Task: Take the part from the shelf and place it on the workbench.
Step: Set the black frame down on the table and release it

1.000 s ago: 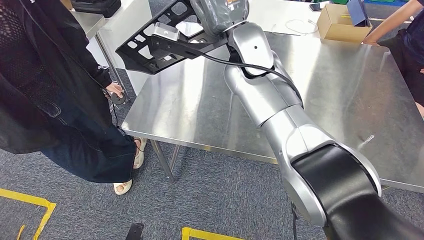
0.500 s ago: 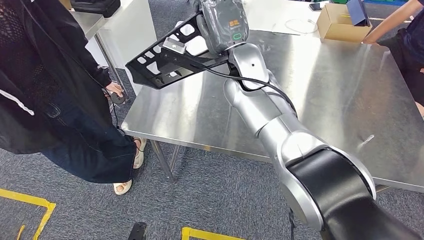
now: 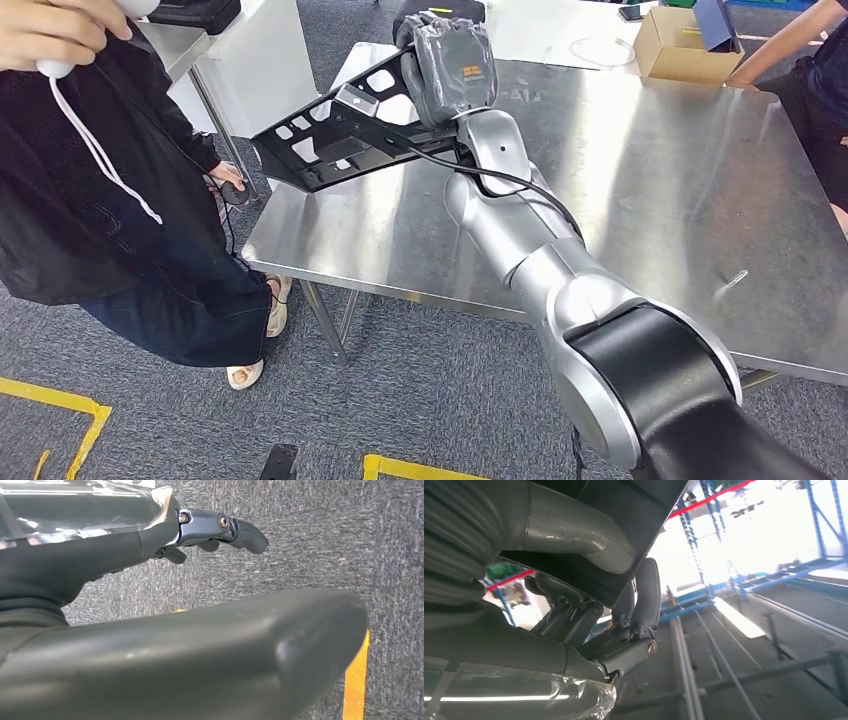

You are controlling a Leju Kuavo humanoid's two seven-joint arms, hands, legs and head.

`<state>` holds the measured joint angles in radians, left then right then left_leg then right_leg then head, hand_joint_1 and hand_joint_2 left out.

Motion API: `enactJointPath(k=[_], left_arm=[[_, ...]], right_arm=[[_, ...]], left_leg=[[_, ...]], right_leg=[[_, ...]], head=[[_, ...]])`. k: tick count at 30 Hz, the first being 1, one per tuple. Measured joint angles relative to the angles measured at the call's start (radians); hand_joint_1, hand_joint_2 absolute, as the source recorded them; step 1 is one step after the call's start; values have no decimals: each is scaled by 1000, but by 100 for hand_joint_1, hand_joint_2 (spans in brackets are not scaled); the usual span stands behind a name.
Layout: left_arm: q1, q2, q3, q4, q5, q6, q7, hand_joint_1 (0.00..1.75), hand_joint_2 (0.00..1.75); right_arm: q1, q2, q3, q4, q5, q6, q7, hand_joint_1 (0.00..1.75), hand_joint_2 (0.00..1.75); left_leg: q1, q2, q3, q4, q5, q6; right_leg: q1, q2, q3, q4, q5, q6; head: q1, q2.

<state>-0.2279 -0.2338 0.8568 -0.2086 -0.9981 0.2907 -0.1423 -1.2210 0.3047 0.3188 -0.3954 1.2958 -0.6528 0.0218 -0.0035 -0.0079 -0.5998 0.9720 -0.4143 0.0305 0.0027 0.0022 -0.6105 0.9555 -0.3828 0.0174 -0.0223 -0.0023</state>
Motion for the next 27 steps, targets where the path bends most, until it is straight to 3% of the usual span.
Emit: enactJointPath(k=[7,18,27], left_arm=[[0,-10,-4,0,-14,-14,2,0,0],[-1,-11,-20,0,-35,-16,7,0,0],[-5,-11,-30,0,-46,-18,13,0,0]], right_arm=[[34,2,-23,25,-5,-22,-13,175,175],[24,26,-71,28,-71,-21,-125,175,175],[12,35,-73,10,-82,3,-128,175,175]], left_leg=[[0,0,0,0,0,-1],[1,0,0,-1,-1,-1],[1,0,0,-1,-1,-1]], right_leg=[[0,0,0,0,0,0],[1,0,-1,0,0,0],[1,0,-1,0,-1,-1]], head=[[0,0],[0,0],[0,0]])
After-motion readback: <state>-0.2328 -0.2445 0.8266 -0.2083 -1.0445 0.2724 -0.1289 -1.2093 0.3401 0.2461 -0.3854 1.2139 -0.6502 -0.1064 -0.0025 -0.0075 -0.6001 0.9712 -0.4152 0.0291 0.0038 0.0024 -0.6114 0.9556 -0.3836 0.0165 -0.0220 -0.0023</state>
